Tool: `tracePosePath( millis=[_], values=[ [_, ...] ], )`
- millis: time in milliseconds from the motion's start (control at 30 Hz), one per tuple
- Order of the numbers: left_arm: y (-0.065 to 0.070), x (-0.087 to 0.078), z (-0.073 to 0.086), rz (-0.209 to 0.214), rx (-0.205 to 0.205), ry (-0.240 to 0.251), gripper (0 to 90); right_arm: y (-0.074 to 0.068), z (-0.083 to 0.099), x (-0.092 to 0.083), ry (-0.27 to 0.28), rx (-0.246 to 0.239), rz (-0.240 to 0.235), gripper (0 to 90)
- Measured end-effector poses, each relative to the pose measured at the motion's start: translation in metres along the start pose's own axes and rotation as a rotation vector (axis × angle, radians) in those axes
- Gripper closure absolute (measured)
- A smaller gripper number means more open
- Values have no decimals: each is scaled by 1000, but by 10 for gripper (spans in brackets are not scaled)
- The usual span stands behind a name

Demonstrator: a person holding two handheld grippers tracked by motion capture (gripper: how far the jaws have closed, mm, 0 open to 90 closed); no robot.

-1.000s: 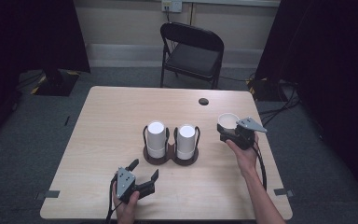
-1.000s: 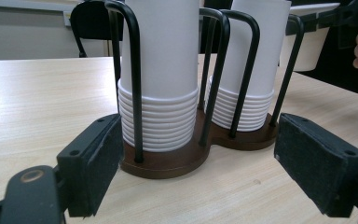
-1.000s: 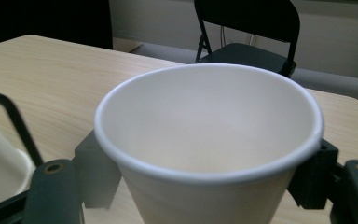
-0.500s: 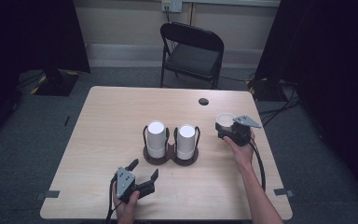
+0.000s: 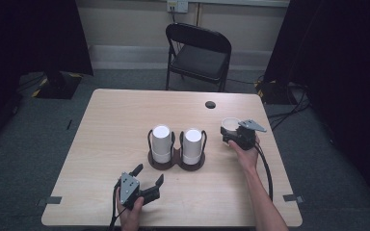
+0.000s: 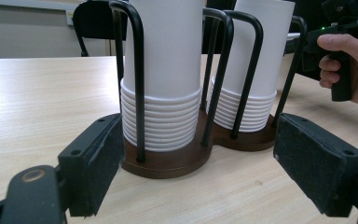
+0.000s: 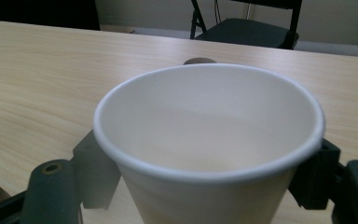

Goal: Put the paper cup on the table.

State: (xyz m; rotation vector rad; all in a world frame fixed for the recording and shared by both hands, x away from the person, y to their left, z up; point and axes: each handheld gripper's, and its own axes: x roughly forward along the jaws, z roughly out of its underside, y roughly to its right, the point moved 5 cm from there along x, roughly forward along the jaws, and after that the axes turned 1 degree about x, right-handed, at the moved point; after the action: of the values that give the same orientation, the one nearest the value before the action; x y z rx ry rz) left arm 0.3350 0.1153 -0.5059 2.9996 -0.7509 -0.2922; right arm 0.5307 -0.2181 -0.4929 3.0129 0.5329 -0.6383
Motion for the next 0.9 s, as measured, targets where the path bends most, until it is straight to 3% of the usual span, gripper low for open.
tracePosePath(
  millis=[300, 433, 900],
  values=[
    [0, -1, 0, -2, 1, 5, 161, 3, 6, 1, -8, 26, -14, 238],
    [1, -2, 0, -14, 9, 26, 162, 2, 7, -2, -18, 25, -12, 232],
    [1, -2, 0, -7, 2, 23, 162, 5, 13, -4, -51, 28, -19, 218]
  ],
)
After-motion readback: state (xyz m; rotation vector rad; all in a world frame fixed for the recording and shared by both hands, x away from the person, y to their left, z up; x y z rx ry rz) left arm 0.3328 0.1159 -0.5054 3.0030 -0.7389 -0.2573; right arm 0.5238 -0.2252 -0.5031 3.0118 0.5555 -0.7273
